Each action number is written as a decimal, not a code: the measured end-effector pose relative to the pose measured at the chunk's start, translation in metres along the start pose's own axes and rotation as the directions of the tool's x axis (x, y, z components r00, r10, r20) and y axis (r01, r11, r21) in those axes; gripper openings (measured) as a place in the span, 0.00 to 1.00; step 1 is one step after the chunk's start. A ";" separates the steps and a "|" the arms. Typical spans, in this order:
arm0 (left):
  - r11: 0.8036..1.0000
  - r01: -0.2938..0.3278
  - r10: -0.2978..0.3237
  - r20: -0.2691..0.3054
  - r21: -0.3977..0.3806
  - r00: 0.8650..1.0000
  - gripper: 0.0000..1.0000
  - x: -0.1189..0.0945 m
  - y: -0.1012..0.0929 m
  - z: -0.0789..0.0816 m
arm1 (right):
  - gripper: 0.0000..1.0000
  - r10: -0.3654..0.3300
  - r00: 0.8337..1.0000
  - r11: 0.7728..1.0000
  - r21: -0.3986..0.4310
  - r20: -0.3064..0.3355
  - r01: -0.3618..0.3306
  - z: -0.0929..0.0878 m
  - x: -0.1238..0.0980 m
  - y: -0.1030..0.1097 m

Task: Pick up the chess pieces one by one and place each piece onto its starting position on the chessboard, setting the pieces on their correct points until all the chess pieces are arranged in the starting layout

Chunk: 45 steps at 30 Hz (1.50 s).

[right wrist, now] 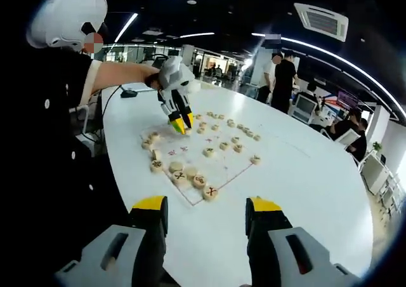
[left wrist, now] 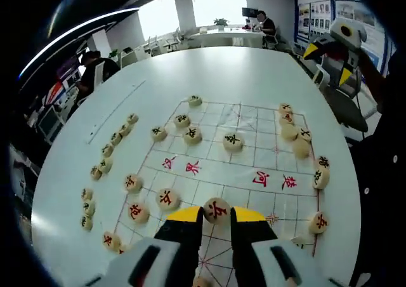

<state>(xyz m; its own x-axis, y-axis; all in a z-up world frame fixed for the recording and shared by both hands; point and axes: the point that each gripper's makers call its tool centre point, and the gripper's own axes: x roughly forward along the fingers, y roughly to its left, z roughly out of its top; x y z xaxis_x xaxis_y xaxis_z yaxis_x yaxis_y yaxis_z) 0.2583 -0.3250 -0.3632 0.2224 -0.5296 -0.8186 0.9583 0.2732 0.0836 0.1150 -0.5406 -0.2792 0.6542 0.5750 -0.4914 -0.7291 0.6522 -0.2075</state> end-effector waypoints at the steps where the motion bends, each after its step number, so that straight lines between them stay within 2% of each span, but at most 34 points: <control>1: 1.000 -0.002 0.003 -0.011 0.008 1.000 0.20 0.002 0.001 -0.001 | 0.50 -0.003 1.000 1.000 0.003 0.001 0.003 0.000 0.000 -0.001; 5: 1.000 -0.006 0.006 -0.037 0.018 0.999 0.20 0.004 0.003 -0.004 | 0.50 -0.002 1.000 1.000 0.006 0.000 0.002 -0.001 -0.001 -0.001; 12: 1.000 0.006 -0.006 -0.032 0.025 0.999 0.21 0.003 0.001 -0.004 | 0.49 -0.007 1.000 1.000 0.012 -0.002 0.007 -0.004 -0.001 -0.003; 16: 0.999 0.012 -0.011 -0.030 0.042 0.999 0.32 -0.002 -0.003 -0.005 | 0.49 -0.007 1.000 1.000 0.015 0.000 0.007 -0.003 -0.001 -0.002; 19: 0.998 -0.007 0.008 -0.019 0.055 1.000 0.32 -0.011 -0.002 -0.005 | 0.49 -0.006 1.000 1.000 0.012 0.001 0.006 -0.003 -0.001 -0.002; 21: 0.999 -0.019 0.019 0.000 0.051 1.000 0.33 -0.018 -0.002 -0.004 | 0.49 -0.003 1.000 1.000 0.010 0.003 0.003 -0.002 0.000 -0.002; 24: 0.998 -0.059 0.059 0.102 -0.004 0.993 0.37 -0.043 -0.001 0.002 | 0.50 0.001 1.000 1.000 0.008 0.006 -0.001 0.000 0.001 -0.001; 26: 0.996 -0.088 0.089 0.145 -0.015 0.985 0.38 -0.060 0.002 0.000 | 0.50 0.003 1.000 1.000 0.006 0.007 -0.004 0.000 0.002 0.000; 28: 0.993 -0.111 0.114 0.175 -0.028 0.978 0.40 -0.076 -0.011 -0.002 | 0.50 0.008 1.000 1.000 0.005 0.007 -0.008 0.001 0.002 0.001; 30: 0.991 -0.130 0.136 0.203 -0.043 0.970 0.45 -0.091 -0.019 -0.009 | 0.50 0.008 1.000 1.000 0.004 0.004 -0.008 0.000 0.002 0.001; 32: 0.988 -0.146 0.156 0.226 -0.059 0.962 0.46 -0.109 -0.030 -0.021 | 0.50 0.005 1.000 1.000 0.004 0.003 -0.005 0.001 0.001 0.001; 37: 0.967 -0.194 0.235 0.284 -0.165 0.930 0.48 -0.147 -0.056 -0.055 | 0.50 0.009 1.000 1.000 0.001 0.000 -0.009 0.002 0.003 0.003; 39: 0.959 -0.213 0.262 0.291 -0.190 0.920 0.48 -0.157 -0.065 -0.069 | 0.50 0.014 1.000 1.000 -0.004 -0.004 -0.014 0.002 0.004 0.005; 43: 0.941 -0.222 0.292 0.282 -0.254 0.914 0.49 -0.169 -0.084 -0.092 | 0.50 0.020 1.000 1.000 -0.013 -0.008 -0.020 0.005 0.005 0.008; 45: 0.922 -0.245 0.330 0.274 -0.301 0.903 0.49 -0.175 -0.087 -0.101 | 0.50 0.019 1.000 1.000 -0.014 -0.007 -0.019 0.005 0.004 0.008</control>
<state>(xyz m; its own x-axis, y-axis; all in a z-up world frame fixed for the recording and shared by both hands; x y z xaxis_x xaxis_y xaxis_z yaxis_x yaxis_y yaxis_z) 0.1182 -0.1748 -0.2840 0.5662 -0.6084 -0.5561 0.7746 0.6234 0.1066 0.1129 -0.5301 -0.2786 0.6387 0.5836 -0.5014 -0.7441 0.6343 -0.2095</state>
